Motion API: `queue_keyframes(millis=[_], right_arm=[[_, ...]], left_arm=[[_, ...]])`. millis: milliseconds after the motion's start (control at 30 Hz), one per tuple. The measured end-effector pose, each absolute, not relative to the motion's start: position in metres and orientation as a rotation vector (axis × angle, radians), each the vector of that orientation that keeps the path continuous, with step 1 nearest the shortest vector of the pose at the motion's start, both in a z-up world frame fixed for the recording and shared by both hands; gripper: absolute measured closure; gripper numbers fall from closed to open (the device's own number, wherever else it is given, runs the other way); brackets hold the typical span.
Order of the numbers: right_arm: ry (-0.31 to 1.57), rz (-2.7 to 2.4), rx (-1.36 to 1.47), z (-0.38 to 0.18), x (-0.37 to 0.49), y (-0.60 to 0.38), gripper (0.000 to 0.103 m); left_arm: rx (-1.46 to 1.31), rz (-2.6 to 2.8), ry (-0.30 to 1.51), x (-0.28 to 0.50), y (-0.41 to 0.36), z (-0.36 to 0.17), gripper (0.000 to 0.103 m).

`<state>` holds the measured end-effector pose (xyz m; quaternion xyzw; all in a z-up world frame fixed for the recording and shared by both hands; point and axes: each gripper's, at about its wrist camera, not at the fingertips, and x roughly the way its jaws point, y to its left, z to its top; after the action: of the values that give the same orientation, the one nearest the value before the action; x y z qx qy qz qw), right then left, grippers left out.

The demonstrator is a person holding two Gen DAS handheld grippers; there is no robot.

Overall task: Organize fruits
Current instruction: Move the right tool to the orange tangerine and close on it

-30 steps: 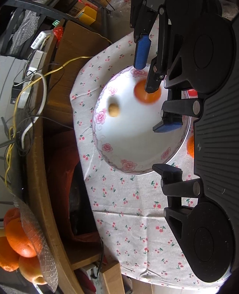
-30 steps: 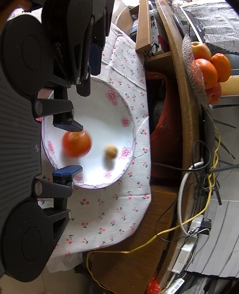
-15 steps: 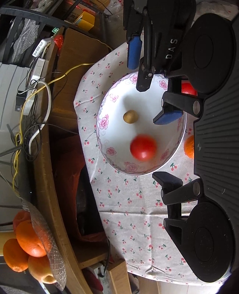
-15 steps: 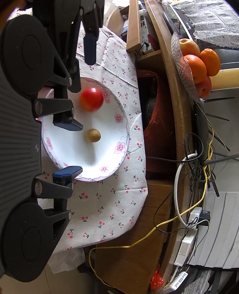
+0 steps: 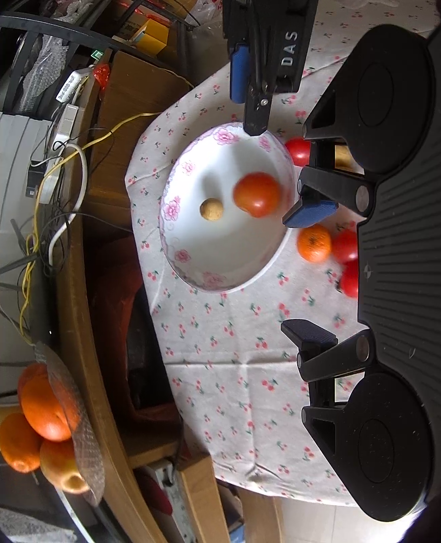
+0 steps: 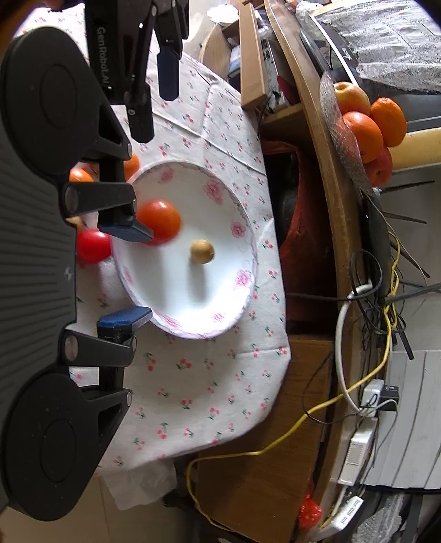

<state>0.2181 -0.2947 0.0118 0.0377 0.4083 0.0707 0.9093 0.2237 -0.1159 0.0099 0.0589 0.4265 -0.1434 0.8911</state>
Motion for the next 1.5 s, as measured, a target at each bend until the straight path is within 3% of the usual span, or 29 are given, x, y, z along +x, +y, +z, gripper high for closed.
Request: queue_keyframes(millis=[500,1167,1300,1500], right_arm=[[0.92,0.279,0.043,0.0,0.162,-0.253,0.06],[1.016,0.372,-0.055,-0.037,0.178,-0.209,0.06],[1.02,0.374,-0.052,-0.037,0.179,-0.209,0.07],[1.042,0.353,-0.047,-0.034,0.171,-0.223,0.071]], left_arm=[[0.119,-0.29,0.965,0.184,-0.084,-0.006,0.034],[0.104,-0.289,0.996,0.184,-0.069,-0.014,0.032],[0.11,-0.299,1.002,0.185,-0.071,-0.017,0.032],[0.133,-0.335,1.017,0.184,-0.082,-0.022,0.035]])
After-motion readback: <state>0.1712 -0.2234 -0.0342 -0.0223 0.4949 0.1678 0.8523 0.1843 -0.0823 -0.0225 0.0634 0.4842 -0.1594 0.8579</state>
